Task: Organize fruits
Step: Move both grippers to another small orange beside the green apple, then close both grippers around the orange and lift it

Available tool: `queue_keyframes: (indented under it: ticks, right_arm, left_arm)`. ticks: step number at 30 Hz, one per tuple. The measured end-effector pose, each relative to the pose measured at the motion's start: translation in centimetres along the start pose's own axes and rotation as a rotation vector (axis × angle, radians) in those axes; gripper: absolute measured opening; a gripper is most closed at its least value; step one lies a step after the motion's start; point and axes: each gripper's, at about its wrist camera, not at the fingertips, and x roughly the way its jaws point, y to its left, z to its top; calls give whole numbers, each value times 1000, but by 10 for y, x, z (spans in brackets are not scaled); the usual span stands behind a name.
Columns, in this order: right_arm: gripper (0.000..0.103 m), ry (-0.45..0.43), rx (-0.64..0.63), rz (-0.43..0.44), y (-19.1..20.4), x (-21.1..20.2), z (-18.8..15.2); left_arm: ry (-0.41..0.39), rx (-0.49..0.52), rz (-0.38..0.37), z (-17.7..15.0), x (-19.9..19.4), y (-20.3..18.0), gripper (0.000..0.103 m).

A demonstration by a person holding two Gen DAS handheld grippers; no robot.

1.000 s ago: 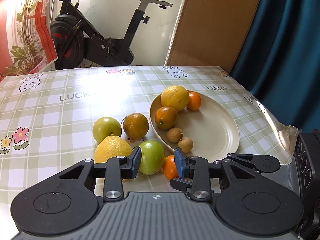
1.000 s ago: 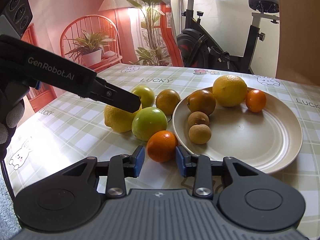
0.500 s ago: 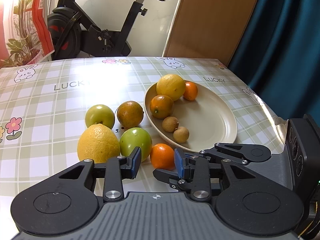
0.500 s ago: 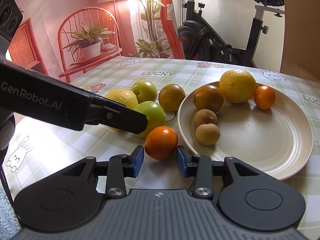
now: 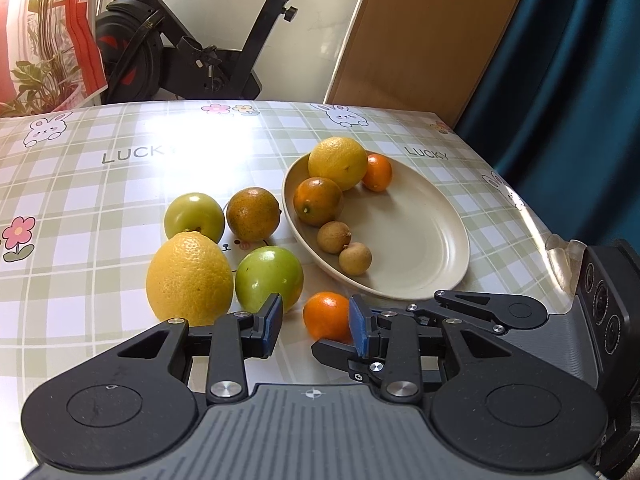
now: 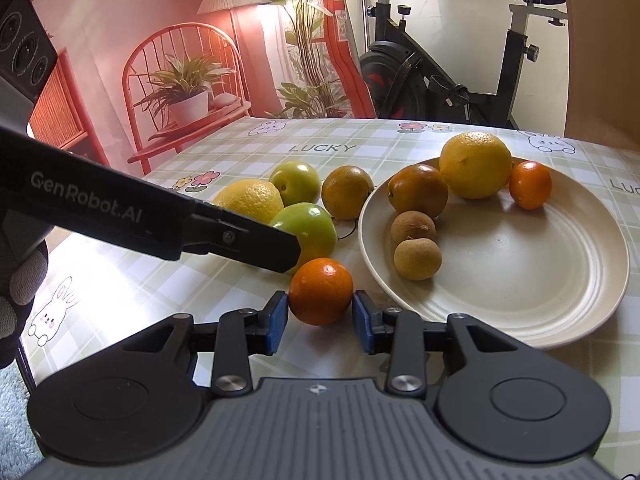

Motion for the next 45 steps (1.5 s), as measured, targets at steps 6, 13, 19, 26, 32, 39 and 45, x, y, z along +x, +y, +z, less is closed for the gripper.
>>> queue_keyframes:
  ticks: [6,13,19,26,32,39,45]
  right_arm:
    - [38,7,17,3,-6,-14,-10]
    - [38,0,4,-8,-3,-18,-15]
    - [38,-1,1,-9,-2,-18,-15]
    - [38,-3,-3,-8,-2,-17,-16]
    - [38,-3,-5,-8,-1,-17,-17]
    - [40,-5,3,0,-2,-18,-16]
    - [39,-5,3,7,-2,-19,-16]
  left_arm:
    - [27,-2,-18,-5,10,-10,39]
    - [42,-27,-35,-3,18,-16,39]
    - [55,-53,-48,-8,24,-15,38]
    - [51,-87,-48,-12,32,-14,39]
    - [41,-88,-31,-14,29,-16,37]
    - [39,-49,-30,-16,27,-22,37]
    - [37,-33,-21,-19,26,-26,37]
